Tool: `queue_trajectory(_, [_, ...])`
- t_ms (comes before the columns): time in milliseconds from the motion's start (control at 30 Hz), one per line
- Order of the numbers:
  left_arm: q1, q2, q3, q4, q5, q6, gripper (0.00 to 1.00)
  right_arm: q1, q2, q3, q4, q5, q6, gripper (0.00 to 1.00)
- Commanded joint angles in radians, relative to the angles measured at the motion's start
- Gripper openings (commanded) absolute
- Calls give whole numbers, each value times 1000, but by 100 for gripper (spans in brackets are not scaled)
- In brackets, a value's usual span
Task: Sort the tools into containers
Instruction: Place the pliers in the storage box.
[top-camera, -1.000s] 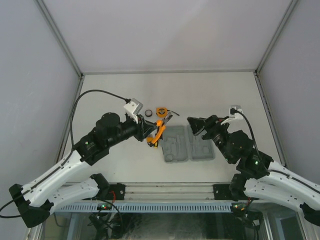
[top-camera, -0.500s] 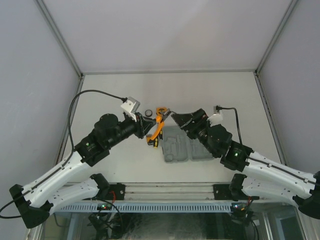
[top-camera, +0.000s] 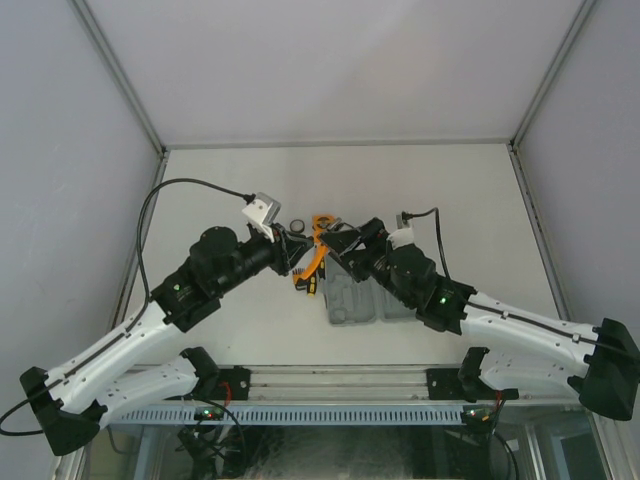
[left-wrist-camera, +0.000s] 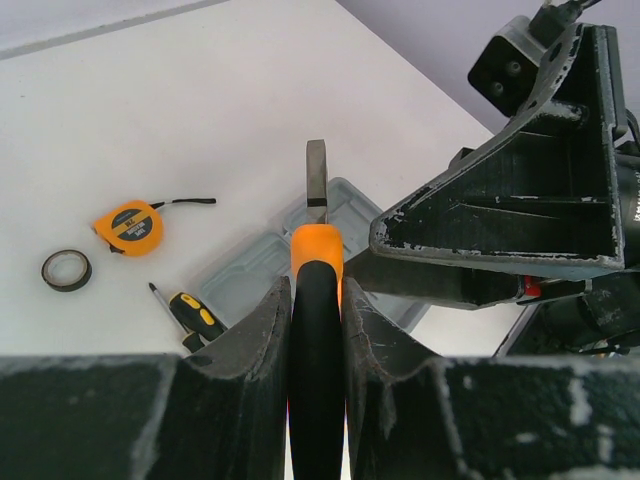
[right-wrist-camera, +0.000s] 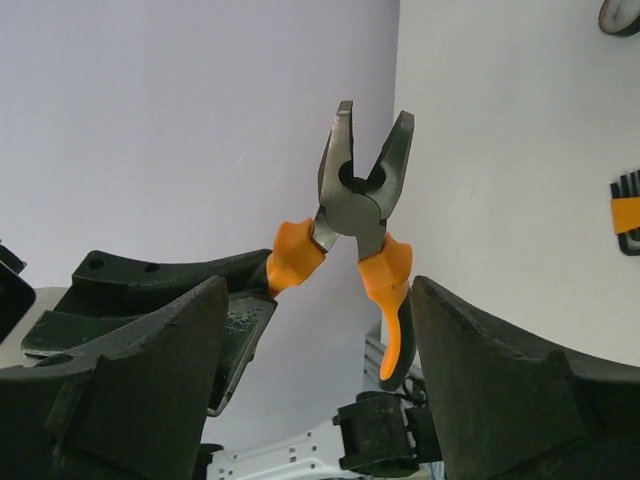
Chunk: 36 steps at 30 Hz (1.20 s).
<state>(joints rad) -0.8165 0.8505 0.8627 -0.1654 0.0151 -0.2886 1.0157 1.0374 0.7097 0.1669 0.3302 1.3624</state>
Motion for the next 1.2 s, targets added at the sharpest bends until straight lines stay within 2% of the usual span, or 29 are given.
queue_trajectory(0, [4, -39, -10, 111, 30, -18, 0, -19, 17, 37, 79, -51, 67, 72])
queue_trajectory(67, [5, -39, -8, 104, 60, -9, 0, -32, 31, 37, 92, -78, 82, 70])
queue_trajectory(333, [4, -46, -12, 99, 143, -6, 0, -62, 62, 37, 131, -149, 91, 53])
queue_trajectory(600, [3, -41, -6, 89, 168, -1, 0, -79, 56, 37, 133, -164, 59, 28])
queue_trajectory(733, [4, -31, -1, 76, 187, 2, 2, -84, 37, 37, 117, -146, -12, 11])
queue_trajectory(833, [4, -30, 1, 65, 197, 0, 15, -87, 8, 37, 78, -108, -81, 0])
queue_trajectory(1033, [4, -37, -7, 63, 231, -9, 42, -98, -65, 39, 9, -44, -227, 0])
queue_trajectory(1167, [4, -38, -7, 62, 238, -14, 52, -110, -110, 49, -78, 2, -330, 0])
